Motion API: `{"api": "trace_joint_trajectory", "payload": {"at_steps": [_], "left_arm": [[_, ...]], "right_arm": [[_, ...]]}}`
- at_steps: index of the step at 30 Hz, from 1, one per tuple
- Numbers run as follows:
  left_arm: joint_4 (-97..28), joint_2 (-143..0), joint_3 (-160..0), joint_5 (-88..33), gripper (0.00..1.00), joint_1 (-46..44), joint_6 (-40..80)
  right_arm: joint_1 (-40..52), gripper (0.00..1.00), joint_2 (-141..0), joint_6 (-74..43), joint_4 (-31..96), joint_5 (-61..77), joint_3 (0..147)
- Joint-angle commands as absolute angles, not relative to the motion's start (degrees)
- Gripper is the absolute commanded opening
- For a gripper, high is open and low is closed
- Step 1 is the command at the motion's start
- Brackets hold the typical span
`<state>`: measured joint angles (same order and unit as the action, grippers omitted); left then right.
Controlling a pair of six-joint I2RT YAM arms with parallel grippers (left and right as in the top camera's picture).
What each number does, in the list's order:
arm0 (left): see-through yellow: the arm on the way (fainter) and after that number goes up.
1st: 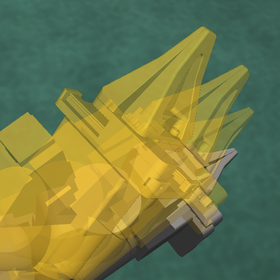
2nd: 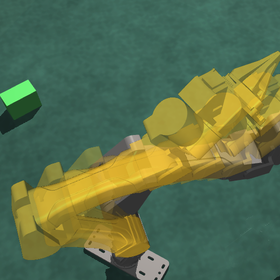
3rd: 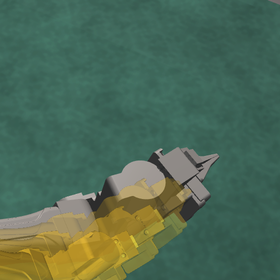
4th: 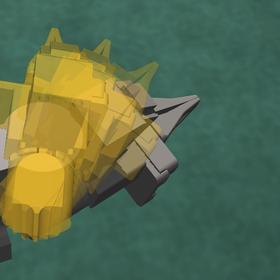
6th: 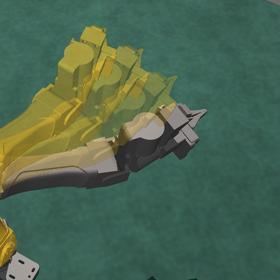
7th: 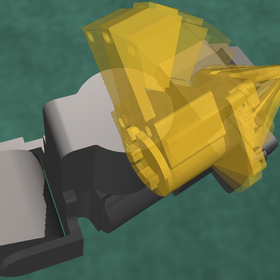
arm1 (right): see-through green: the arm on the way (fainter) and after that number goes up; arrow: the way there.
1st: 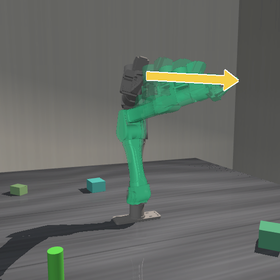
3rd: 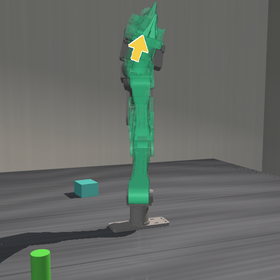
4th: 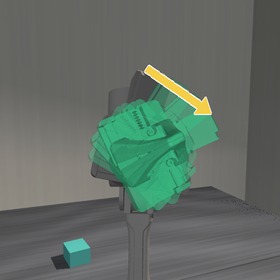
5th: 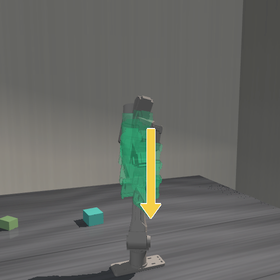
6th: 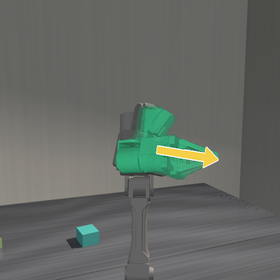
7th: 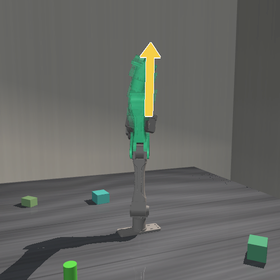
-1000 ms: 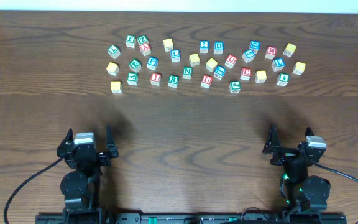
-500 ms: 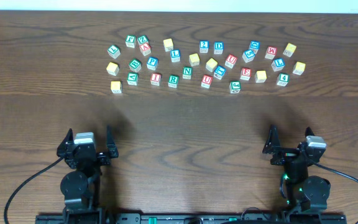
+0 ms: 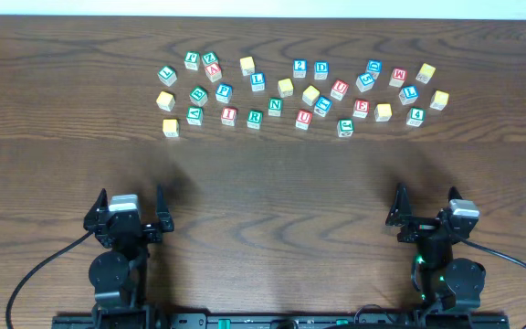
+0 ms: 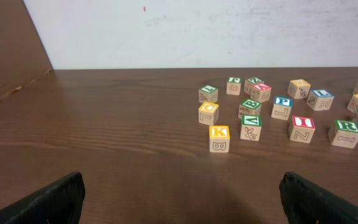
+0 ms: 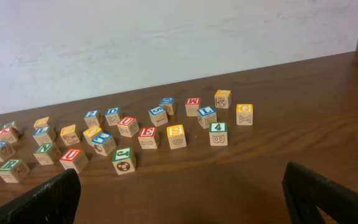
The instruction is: Spell out NEURIPS
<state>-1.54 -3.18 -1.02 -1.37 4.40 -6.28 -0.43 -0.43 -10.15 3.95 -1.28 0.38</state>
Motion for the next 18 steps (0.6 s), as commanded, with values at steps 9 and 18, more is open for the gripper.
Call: {"api": "trace_joint_trajectory", "payload": {"at_steps": [9,18], "left_arm": [[-3.7,-3.4,-0.3,0.6,0.98,4.6,-5.2],[-3.9,-6.2,-5.8,-1.4,0.98,4.5,-2.2]], "right_arm": [[-0.8,0.99,-0.4,-9.6,4.1,-1.8,0.3],[-0.8,0.99,-0.4,-9.6,4.1,-1.8,0.3]]}}
